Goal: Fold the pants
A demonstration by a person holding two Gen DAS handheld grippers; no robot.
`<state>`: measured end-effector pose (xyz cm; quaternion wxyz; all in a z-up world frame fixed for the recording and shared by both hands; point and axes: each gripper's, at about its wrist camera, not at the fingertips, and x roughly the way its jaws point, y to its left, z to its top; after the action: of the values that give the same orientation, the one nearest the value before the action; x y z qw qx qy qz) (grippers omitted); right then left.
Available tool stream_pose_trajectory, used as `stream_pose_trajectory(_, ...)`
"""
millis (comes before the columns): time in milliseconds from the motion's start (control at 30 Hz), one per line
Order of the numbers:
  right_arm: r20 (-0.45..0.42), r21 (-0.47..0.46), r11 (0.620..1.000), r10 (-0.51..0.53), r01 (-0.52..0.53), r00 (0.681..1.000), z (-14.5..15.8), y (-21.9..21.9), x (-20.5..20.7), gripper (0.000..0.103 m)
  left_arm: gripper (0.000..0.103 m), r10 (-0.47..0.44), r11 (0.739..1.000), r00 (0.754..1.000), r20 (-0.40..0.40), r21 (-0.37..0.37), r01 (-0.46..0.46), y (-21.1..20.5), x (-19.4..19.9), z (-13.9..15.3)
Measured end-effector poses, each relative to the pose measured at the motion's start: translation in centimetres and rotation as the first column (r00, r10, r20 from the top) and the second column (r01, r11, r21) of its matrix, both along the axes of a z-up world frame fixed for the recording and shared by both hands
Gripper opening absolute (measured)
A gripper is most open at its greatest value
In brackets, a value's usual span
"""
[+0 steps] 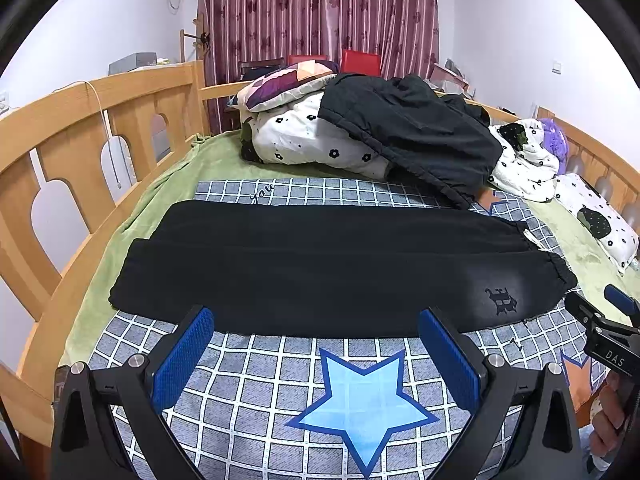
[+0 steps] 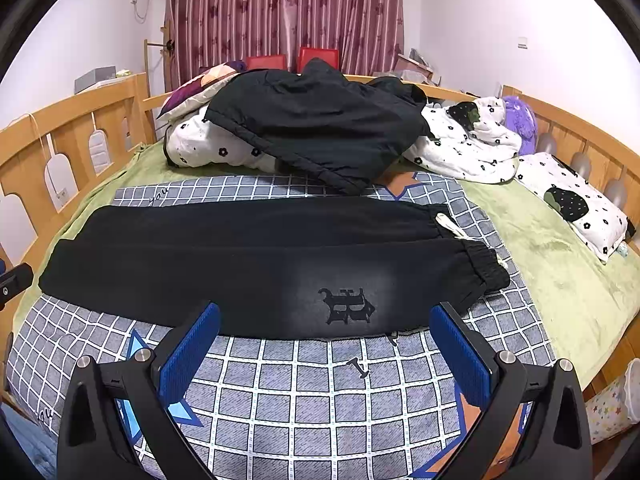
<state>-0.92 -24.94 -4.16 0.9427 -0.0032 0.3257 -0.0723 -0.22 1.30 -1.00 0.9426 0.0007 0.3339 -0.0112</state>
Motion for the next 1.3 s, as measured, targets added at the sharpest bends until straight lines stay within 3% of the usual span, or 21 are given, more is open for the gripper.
stream_pose_trajectory(1300, 0.006, -0.001, 1.000, 0.001, -0.001, 1.000, 0.39, 0.25, -0.09, 0.103, 0.103, -0.002, 1.000, 1.000, 0.001, -0.002, 0.002, -0.01, -0.18, 0.10)
